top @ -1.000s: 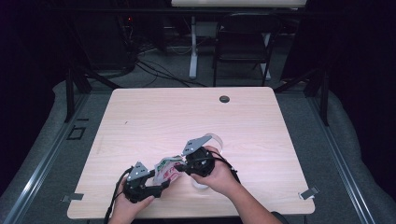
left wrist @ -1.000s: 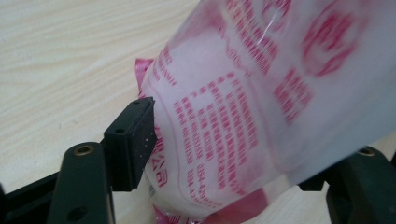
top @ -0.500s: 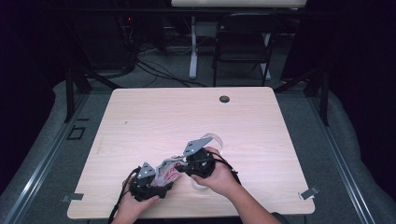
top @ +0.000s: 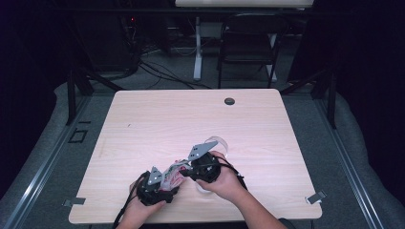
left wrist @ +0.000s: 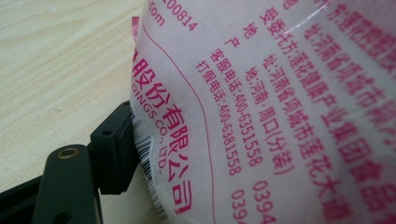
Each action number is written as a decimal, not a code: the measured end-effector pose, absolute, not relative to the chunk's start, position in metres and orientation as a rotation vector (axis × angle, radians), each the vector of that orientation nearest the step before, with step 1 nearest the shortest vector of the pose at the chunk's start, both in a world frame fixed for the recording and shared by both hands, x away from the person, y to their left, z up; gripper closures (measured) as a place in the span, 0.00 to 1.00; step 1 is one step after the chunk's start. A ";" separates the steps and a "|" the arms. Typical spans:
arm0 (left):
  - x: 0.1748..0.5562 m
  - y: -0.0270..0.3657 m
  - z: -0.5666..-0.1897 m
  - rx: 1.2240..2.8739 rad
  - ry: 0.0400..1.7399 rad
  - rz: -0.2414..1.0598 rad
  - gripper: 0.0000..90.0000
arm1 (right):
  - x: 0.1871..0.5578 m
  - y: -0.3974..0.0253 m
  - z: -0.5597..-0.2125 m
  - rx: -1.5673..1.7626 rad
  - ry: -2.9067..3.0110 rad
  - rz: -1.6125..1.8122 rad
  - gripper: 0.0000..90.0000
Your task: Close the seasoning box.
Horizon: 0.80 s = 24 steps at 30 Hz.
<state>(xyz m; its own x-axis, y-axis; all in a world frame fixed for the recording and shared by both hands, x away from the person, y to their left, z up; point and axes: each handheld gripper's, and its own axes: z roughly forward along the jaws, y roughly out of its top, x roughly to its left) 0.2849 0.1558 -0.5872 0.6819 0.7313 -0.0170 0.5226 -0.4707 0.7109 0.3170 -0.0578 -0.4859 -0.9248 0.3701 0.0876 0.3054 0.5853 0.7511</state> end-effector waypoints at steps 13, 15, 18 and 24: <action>0.287 0.157 -0.588 2.164 0.952 0.392 0.37 | 0.317 -0.058 -0.486 0.584 2.723 1.276 1.00; 0.287 0.158 -0.588 2.159 0.960 0.389 0.39 | 0.317 -0.058 -0.486 0.583 2.722 1.279 1.00; 0.287 0.158 -0.588 2.154 0.964 0.395 0.44 | 0.317 -0.058 -0.486 0.582 2.722 1.280 1.00; 0.285 0.158 -0.588 2.139 0.962 0.413 0.54 | 0.317 -0.058 -0.486 0.580 2.721 1.282 1.00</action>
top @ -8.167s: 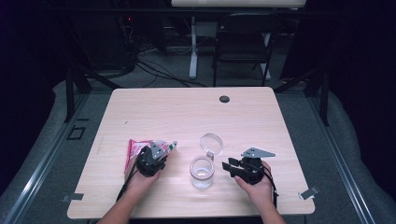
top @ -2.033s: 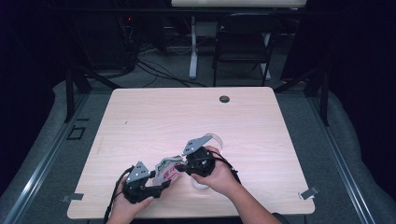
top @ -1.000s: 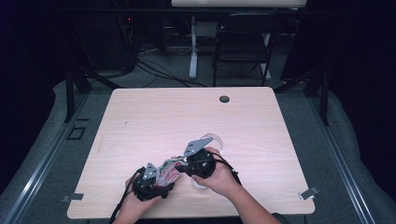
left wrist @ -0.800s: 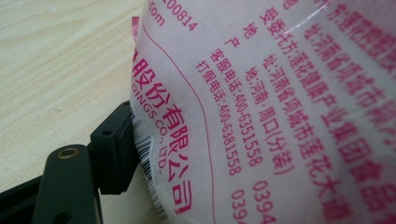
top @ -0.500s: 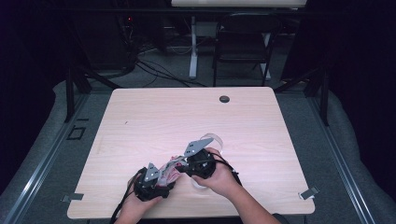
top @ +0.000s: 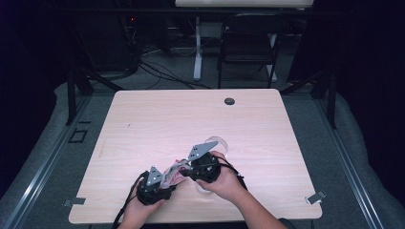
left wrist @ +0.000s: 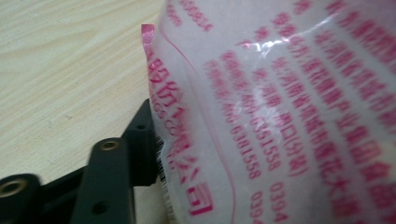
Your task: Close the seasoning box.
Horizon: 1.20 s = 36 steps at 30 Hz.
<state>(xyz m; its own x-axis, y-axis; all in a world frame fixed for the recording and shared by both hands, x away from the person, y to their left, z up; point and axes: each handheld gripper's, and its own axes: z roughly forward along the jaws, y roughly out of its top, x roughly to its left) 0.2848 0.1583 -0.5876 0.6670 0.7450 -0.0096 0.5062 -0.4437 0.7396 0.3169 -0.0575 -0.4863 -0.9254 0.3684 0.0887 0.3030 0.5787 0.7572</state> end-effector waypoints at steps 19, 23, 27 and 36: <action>0.282 0.158 -0.581 2.108 0.958 0.438 0.64 | 0.318 -0.061 -0.483 0.578 2.710 1.337 0.99; 0.282 0.159 -0.577 2.104 0.955 0.464 0.64 | 0.317 -0.063 -0.479 0.574 2.704 1.361 0.97; 0.282 0.160 -0.574 2.101 0.961 0.494 0.65 | 0.316 -0.063 -0.478 0.578 2.691 1.390 0.92; 0.285 0.163 -0.567 2.082 0.972 0.536 0.65 | 0.315 -0.073 -0.466 0.592 2.633 1.468 0.83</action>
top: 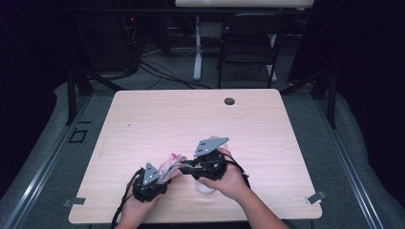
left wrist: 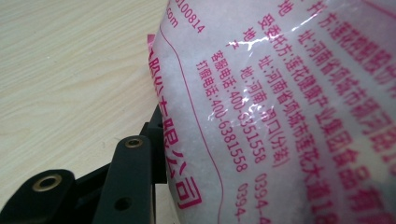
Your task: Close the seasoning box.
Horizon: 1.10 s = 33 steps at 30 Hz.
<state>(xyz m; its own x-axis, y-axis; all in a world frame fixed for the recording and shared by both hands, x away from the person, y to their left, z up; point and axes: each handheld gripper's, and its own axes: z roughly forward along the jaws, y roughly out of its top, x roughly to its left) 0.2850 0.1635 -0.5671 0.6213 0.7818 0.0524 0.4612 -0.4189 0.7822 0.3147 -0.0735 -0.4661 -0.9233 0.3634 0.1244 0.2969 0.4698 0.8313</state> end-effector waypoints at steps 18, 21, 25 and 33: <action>0.294 0.158 -0.553 2.104 0.944 0.706 0.65 | 0.306 -0.096 -0.457 0.637 2.502 1.486 0.72; 0.297 0.157 -0.552 2.105 0.950 0.723 0.65 | 0.305 -0.102 -0.454 0.644 2.469 1.482 0.69; 0.301 0.157 -0.550 2.125 0.950 0.749 0.65 | 0.304 -0.110 -0.453 0.640 2.431 1.468 0.67; 0.306 0.153 -0.547 2.133 0.934 0.786 0.65 | 0.300 -0.117 -0.453 0.627 2.405 1.439 0.65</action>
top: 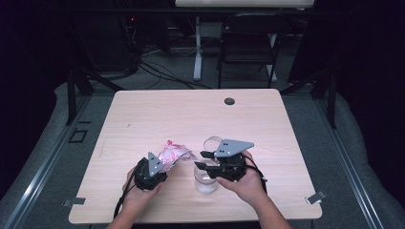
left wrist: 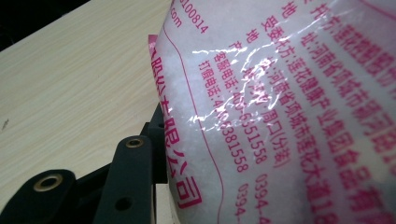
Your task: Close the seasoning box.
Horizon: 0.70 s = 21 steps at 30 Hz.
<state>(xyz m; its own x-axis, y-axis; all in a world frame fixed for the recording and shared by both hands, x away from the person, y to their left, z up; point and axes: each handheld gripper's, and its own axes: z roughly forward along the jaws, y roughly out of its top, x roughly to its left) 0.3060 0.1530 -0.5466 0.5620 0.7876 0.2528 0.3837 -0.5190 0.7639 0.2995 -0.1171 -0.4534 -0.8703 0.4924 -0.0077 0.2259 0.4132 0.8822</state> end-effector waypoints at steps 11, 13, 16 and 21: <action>0.305 0.141 -0.542 2.193 0.849 0.877 0.65 | 0.293 -0.118 -0.450 0.535 2.371 1.381 0.60; 0.303 0.139 -0.542 2.199 0.840 0.896 0.65 | 0.292 -0.117 -0.449 0.503 2.364 1.369 0.59; 0.302 0.137 -0.542 2.211 0.837 0.906 0.65 | 0.289 -0.115 -0.447 0.455 2.360 1.344 0.58; 0.302 0.134 -0.540 2.238 0.810 0.938 0.65 | 0.285 -0.109 -0.446 0.379 2.358 1.299 0.58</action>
